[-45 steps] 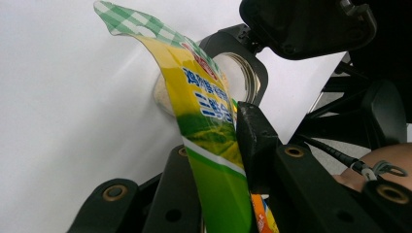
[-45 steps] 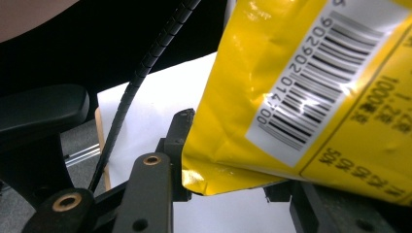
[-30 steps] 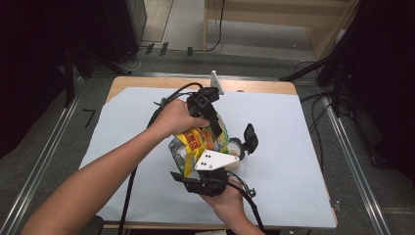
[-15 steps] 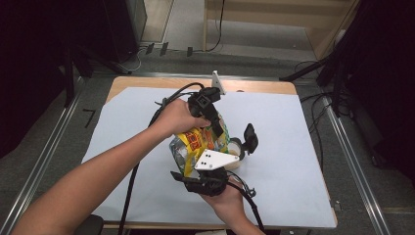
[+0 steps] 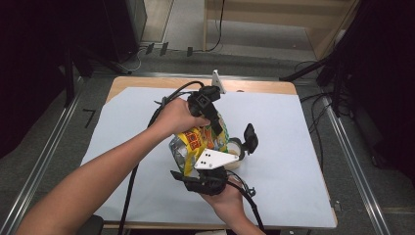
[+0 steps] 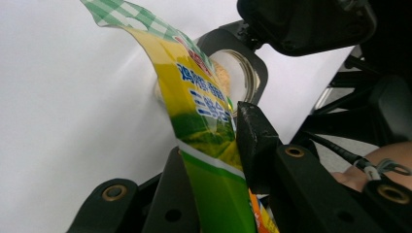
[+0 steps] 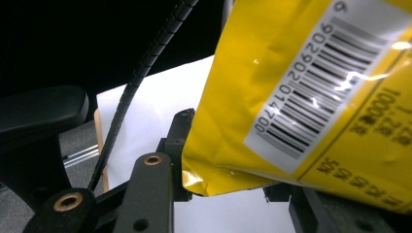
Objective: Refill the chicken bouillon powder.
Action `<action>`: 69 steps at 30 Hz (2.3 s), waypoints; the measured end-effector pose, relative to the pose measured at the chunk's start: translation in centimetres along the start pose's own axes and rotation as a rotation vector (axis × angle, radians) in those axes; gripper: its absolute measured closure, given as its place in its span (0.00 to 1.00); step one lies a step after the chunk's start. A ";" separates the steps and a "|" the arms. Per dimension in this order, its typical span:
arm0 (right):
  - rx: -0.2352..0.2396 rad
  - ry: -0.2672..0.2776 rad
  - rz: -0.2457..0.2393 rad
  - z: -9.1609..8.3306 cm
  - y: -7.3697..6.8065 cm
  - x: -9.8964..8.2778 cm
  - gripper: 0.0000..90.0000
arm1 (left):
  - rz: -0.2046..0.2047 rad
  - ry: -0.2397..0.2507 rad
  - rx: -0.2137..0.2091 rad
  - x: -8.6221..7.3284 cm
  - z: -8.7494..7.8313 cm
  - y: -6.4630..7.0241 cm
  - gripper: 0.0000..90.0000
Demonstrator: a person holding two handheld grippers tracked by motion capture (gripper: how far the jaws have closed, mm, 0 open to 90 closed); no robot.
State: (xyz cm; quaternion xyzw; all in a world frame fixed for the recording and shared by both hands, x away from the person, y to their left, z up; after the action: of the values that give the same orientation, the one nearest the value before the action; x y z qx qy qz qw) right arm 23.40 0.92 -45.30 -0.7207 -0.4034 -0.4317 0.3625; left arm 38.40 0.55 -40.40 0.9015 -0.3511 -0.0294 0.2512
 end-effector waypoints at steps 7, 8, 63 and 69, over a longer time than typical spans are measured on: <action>0.001 -0.004 0.000 0.0 0.0 0.0 0.72 | -0.007 0.004 -0.006 0.1 0.1 0.0 0.90; 0.000 -0.005 -0.001 0.0 0.1 -0.1 0.72 | -0.008 0.004 -0.008 0.1 0.1 0.1 0.90; -0.008 -0.002 -0.003 -0.3 0.1 0.2 0.72 | -0.011 -0.001 -0.033 0.4 0.4 -0.3 0.88; -0.010 -0.002 0.001 -0.3 0.1 0.2 0.72 | -0.016 0.002 -0.037 0.4 0.4 -0.2 0.88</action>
State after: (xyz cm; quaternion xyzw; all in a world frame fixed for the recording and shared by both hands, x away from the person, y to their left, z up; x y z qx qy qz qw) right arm 23.40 0.66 -45.04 -0.7230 -0.4012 -0.4329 0.3588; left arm 38.77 0.21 -40.81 0.8995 -0.3431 -0.0371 0.2681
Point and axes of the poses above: each handheld gripper's, and its own axes: z roughly forward along the jaws, x roughly out of its top, y roughly to its right, the point moved 6 cm from there along z, roughly forward along the jaws
